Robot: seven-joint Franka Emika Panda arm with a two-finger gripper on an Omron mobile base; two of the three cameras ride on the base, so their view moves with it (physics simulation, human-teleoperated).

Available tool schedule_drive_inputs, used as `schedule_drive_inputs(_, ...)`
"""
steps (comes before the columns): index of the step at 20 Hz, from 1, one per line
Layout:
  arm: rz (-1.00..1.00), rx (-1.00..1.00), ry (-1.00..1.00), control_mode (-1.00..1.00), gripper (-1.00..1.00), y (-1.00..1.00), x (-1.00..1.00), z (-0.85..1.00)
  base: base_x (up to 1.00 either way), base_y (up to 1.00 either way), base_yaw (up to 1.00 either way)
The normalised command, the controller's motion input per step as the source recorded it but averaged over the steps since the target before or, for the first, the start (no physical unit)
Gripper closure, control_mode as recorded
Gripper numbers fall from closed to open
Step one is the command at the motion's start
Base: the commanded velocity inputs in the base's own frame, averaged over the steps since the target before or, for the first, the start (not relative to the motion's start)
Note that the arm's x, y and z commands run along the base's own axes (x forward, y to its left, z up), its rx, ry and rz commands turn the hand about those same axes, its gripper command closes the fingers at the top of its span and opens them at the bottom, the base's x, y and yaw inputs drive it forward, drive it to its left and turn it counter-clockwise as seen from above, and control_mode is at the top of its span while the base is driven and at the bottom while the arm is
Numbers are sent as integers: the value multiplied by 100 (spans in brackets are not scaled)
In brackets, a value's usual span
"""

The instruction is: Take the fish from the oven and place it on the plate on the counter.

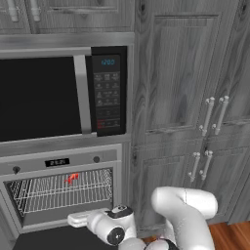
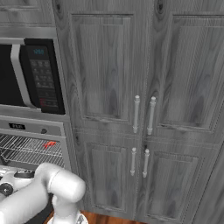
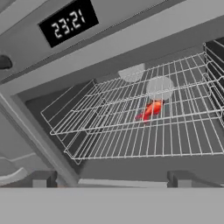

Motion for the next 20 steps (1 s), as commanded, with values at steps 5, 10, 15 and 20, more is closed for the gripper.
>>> schedule_drive_inputs(5,-9,8,-19,-100,-100,7,4,-12,0,0,0)
schedule_drive_inputs(10,-9,14,-2,-100,-100,21,0,-4,0,0,0)
schedule_drive_inputs(15,-10,16,0,-100,-100,28,0,0,0,0,0)
schedule_drive_inputs(20,-11,13,-6,-100,-100,31,0,-3,0,0,0)
